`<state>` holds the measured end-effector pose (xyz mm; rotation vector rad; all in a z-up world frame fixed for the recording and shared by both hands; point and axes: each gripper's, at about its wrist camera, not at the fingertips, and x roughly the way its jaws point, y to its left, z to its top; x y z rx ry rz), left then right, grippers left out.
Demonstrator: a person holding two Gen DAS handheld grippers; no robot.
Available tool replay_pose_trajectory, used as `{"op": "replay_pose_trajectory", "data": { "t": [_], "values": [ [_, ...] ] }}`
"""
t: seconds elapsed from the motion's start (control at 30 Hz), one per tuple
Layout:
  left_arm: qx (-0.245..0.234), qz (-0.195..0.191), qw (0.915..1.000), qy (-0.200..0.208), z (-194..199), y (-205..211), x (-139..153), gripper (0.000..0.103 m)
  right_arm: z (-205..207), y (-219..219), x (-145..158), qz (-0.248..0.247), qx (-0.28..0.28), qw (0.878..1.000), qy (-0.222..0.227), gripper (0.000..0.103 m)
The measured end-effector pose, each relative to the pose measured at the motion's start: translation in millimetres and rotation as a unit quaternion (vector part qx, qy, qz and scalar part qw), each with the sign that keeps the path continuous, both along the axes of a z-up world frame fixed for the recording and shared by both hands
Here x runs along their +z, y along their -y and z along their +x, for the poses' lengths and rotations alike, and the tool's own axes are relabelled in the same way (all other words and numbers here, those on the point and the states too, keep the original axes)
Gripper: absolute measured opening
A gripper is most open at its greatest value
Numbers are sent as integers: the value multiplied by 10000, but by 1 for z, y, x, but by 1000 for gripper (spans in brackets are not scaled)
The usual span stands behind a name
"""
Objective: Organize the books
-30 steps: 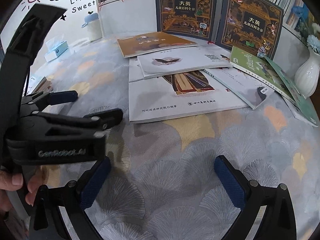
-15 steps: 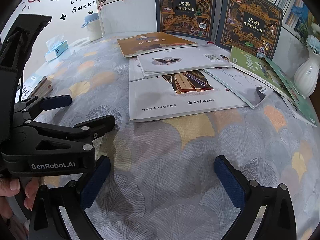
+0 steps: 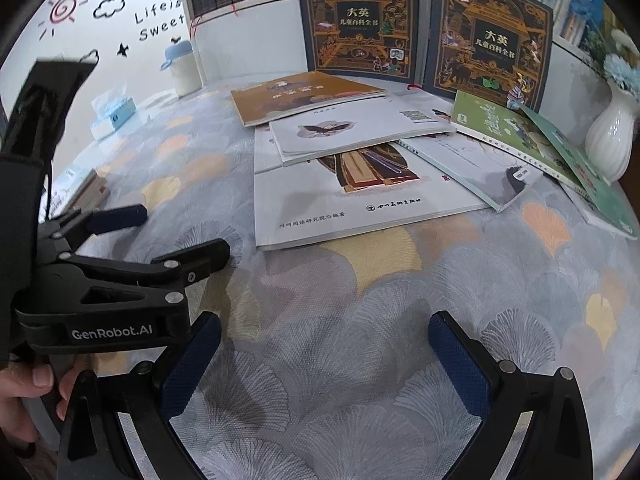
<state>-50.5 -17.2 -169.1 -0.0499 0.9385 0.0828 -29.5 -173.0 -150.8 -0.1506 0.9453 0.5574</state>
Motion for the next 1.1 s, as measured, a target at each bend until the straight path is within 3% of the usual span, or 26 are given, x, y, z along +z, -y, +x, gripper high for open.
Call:
{"op": "replay_pose_trajectory", "data": {
  "t": [0.3,0.5,0.67,0.7,0.93,1.03,1.1],
  "values": [
    [-5,-106,9999,34,0,-2,2,103,-2,1,1,90,-45,9999,38,103],
    [24,-141,9999,81,-1,-5,3,103,1,11,3,404,-146,9991,-31,95],
    [484,-368,9976,344,-11,-23,9,102,2,20,7,662,-282,9974,-6,76],
    [593,-423,9966,394,-13,-27,9,102,4,24,8,802,-296,9963,-31,67],
    [752,-590,9925,760,-23,-35,18,102,4,35,17,1403,-275,9897,48,58],
    [698,-601,9917,901,-26,-34,21,94,1,30,19,1419,-174,9897,105,44],
    [719,-594,9916,897,-26,-35,22,77,1,28,18,1394,-145,9901,80,41]
  ]
}}
